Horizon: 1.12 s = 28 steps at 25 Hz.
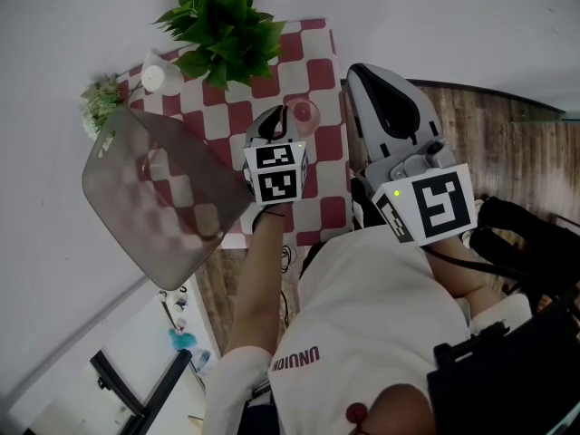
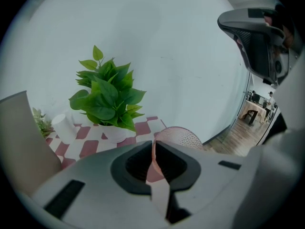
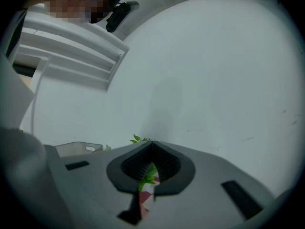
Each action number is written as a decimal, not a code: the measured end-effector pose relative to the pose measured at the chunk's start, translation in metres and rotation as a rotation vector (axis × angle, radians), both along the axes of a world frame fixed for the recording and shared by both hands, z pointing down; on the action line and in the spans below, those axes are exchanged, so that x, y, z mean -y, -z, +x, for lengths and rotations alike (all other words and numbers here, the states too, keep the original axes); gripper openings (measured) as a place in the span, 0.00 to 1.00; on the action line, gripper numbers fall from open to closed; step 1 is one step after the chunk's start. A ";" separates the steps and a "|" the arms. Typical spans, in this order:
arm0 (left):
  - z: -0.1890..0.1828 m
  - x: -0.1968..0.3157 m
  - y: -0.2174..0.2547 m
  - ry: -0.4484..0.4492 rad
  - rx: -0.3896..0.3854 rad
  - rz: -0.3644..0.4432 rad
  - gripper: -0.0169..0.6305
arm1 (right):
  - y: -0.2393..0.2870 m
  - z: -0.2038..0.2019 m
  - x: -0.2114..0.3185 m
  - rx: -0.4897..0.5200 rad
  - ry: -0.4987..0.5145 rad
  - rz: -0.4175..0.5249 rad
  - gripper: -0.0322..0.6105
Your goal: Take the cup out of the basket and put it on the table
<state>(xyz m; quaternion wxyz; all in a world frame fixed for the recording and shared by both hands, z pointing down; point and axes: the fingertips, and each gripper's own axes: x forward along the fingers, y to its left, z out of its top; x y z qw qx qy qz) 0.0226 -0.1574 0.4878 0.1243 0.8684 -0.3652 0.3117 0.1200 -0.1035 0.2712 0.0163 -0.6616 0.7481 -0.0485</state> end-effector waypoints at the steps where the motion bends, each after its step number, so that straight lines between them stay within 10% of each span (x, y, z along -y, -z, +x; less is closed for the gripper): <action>1: 0.000 -0.001 -0.002 0.000 0.004 -0.003 0.08 | 0.000 0.000 0.000 0.000 0.000 -0.001 0.08; 28: -0.011 -0.016 -0.043 0.017 0.059 -0.117 0.08 | -0.002 -0.002 0.003 -0.002 0.007 -0.009 0.08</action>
